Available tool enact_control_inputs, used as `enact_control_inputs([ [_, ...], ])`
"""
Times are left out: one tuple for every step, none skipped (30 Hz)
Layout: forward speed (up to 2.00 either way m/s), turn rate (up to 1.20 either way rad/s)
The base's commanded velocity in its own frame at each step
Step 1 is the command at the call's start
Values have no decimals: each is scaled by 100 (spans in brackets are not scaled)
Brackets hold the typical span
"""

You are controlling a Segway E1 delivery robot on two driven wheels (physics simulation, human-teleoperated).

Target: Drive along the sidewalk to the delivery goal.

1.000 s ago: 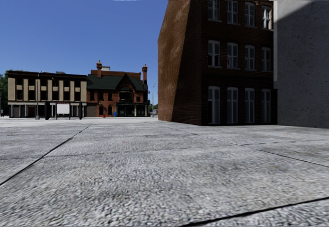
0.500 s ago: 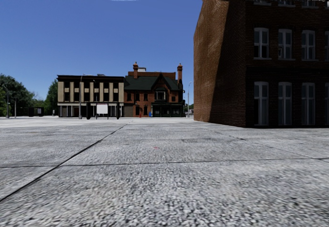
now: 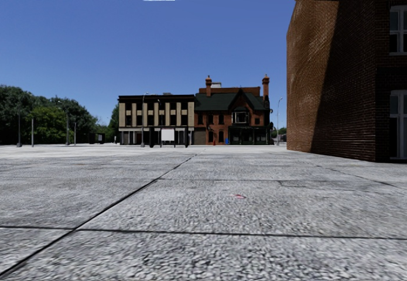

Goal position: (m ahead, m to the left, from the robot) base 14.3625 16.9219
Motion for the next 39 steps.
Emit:
enact_control_inputs([
  [200, 62],
  [200, 62],
  [200, 63],
  [200, 63],
  [200, 63],
  [200, 63],
  [200, 63],
  [200, 63],
  [200, 63],
  [200, 63],
  [200, 63],
  [200, 63],
  [200, 63],
  [200, 63],
  [200, 63],
  [200, 63],
  [200, 63],
  [200, 63],
  [200, 63],
  [200, 63],
  [200, 63],
  [200, 63],
  [200, 63],
  [200, 63],
  [200, 63],
  [200, 63],
  [200, 63],
  [200, 63],
  [200, 55],
  [200, 47],
  [200, 46],
  [200, 46],
  [200, 45],
  [200, 45],
  [200, 45],
  [200, 45],
  [200, 45],
  [200, 45],
  [200, 41],
])
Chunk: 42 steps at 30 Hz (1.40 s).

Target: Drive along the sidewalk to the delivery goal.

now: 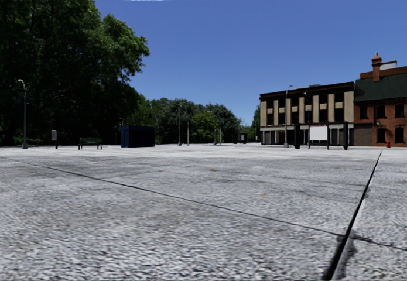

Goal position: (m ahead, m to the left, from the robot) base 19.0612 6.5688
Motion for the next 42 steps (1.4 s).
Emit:
enact_control_inputs([
  [200, 41],
  [200, 0],
  [200, 0],
  [200, 0],
  [200, 0],
  [200, 0],
  [200, 0],
  [200, 0],
  [200, 0],
  [200, 0],
  [200, 0],
  [200, 0],
  [200, 0],
  [200, 9],
  [200, 18],
  [200, 20],
  [200, 21],
  [200, 21],
  [200, 21],
  [200, 21],
  [200, 21],
  [200, 21],
  [200, 21],
  [200, 21],
  [200, 21],
  [200, 21],
  [200, 19],
  [200, 12],
  [200, 9],
  [200, 9],
  [200, 3],
  [200, 0],
  [200, 0],
  [200, 0],
  [200, 0],
  [200, 0],
  [200, 0],
  [200, 0],
  [200, 0],
  [200, 18],
  [200, 34],
  [200, 39],
])
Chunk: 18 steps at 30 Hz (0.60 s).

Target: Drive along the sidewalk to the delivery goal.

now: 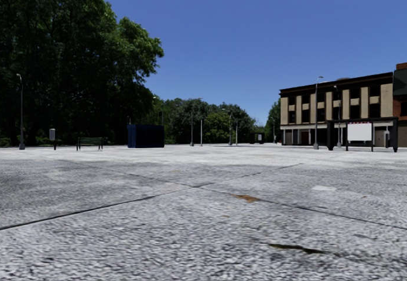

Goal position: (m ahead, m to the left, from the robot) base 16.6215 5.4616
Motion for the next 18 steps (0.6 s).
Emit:
enact_control_inputs([
  [200, 39],
  [200, 40],
  [200, 40],
  [200, 41],
  [200, 41],
  [200, 41],
  [200, 41],
  [200, 41],
  [200, 41],
  [200, 41],
  [200, 41],
  [200, 41],
  [200, 41],
  [200, 41],
  [200, 38],
  [200, 35],
  [200, 0],
  [200, 0],
])
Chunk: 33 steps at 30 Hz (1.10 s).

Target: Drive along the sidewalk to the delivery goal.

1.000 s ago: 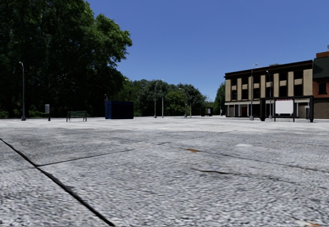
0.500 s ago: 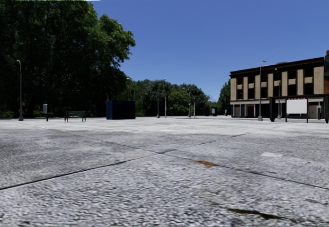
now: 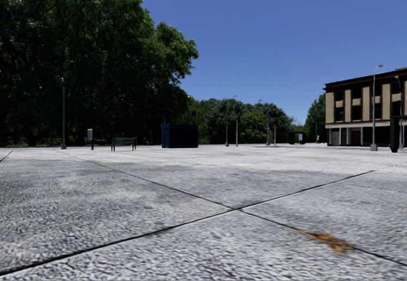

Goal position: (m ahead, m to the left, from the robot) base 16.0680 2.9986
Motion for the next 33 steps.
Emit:
enact_control_inputs([
  [200, 0],
  [200, 0],
  [200, 0],
  [200, 0],
  [200, 0],
  [200, 0],
  [200, 0],
  [200, 0],
  [200, 0],
  [200, 0],
  [200, 0],
  [200, 0],
  [200, 0],
  [200, 0],
  [200, 0],
  [200, 0],
  [200, 0],
  [200, 0],
  [200, 0],
  [200, 0],
  [200, 0],
  [200, 0],
  [200, 0],
  [200, 0],
  [200, 0],
  [200, 0],
  [200, 0],
  [200, 0],
  [200, 6],
  [200, 11],
  [200, 22],
  [200, 25],
  [200, 26],
])
